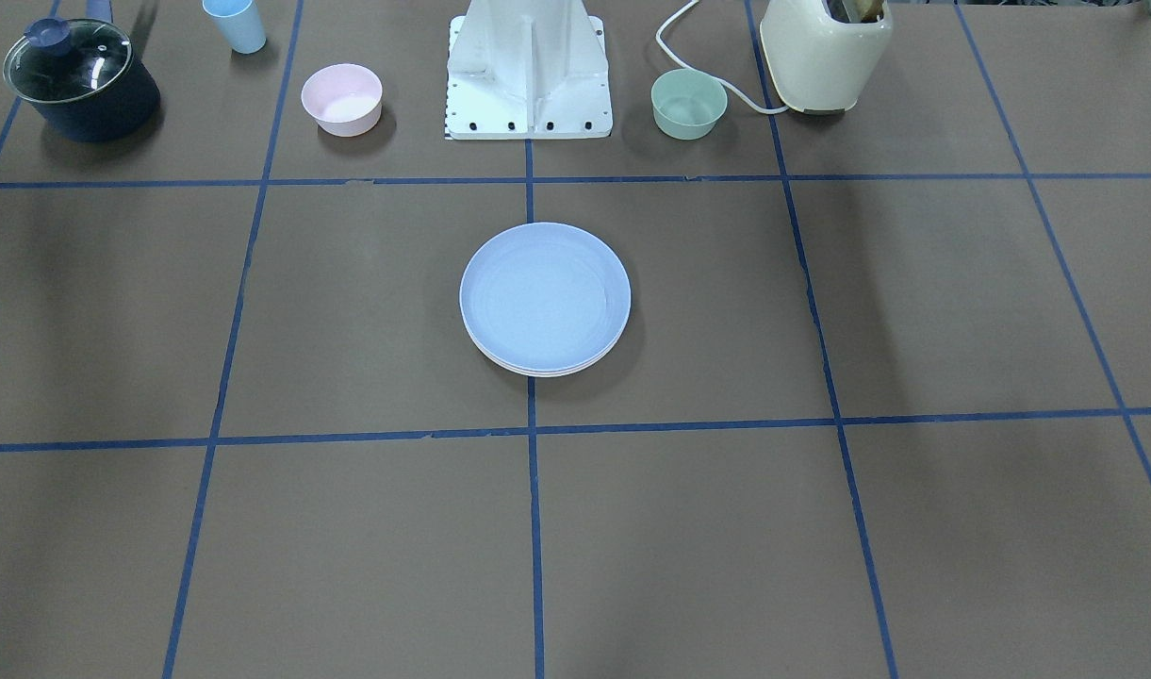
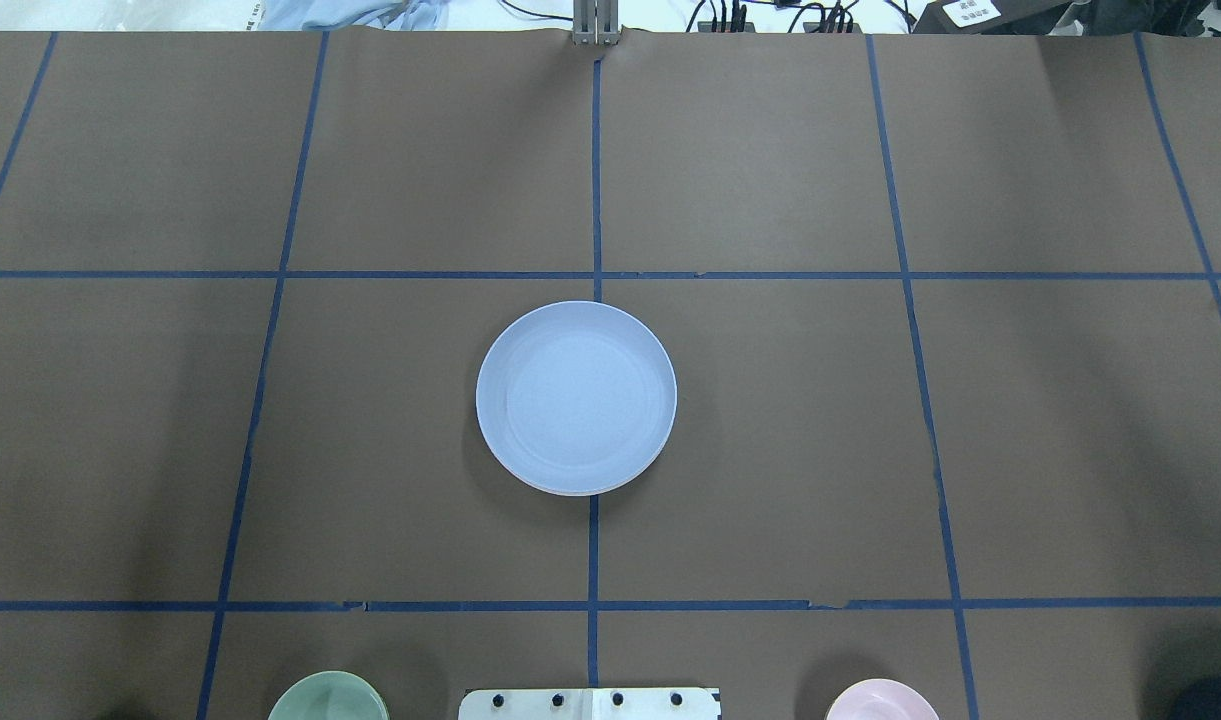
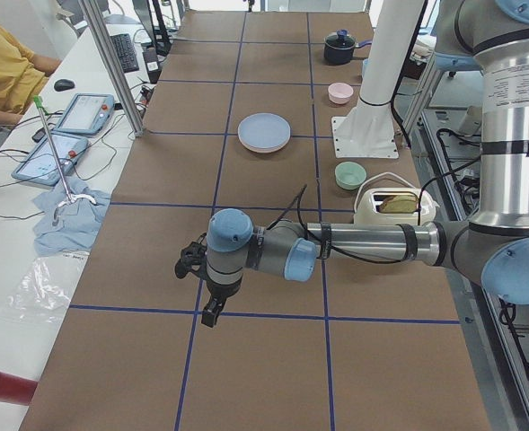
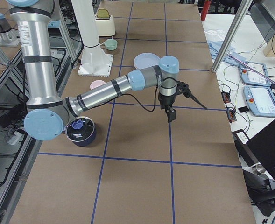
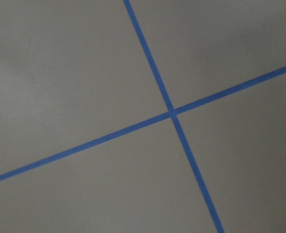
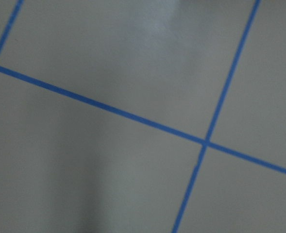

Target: Stack three plates with pink and blue

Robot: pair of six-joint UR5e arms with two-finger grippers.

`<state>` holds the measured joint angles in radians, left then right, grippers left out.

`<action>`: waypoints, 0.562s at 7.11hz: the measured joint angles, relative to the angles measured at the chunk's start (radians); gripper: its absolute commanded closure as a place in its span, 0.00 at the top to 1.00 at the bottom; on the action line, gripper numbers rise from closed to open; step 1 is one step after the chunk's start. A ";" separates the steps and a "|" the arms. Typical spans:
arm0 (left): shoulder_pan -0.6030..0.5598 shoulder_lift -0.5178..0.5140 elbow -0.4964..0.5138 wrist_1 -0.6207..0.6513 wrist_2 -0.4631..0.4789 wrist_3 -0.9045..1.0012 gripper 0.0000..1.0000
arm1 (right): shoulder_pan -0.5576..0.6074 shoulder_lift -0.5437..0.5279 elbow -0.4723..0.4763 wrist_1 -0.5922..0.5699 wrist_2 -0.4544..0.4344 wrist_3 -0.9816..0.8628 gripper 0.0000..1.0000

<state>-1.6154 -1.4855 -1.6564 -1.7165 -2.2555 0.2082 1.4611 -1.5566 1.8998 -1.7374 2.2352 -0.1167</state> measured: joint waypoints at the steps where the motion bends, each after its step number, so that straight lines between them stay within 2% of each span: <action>1: -0.026 0.007 -0.005 0.036 0.002 0.002 1.00 | 0.062 -0.096 -0.014 0.004 0.018 -0.034 1.00; 2: -0.041 0.012 -0.005 0.049 0.003 0.002 1.00 | 0.092 -0.170 -0.024 0.010 0.020 -0.044 1.00; 4: -0.053 0.016 -0.014 0.055 -0.004 0.002 1.00 | 0.107 -0.241 -0.020 0.036 0.023 -0.021 1.00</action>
<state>-1.6683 -1.4695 -1.6702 -1.6614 -2.2593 0.2102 1.5677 -1.7974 1.8795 -1.7012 2.2585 -0.1378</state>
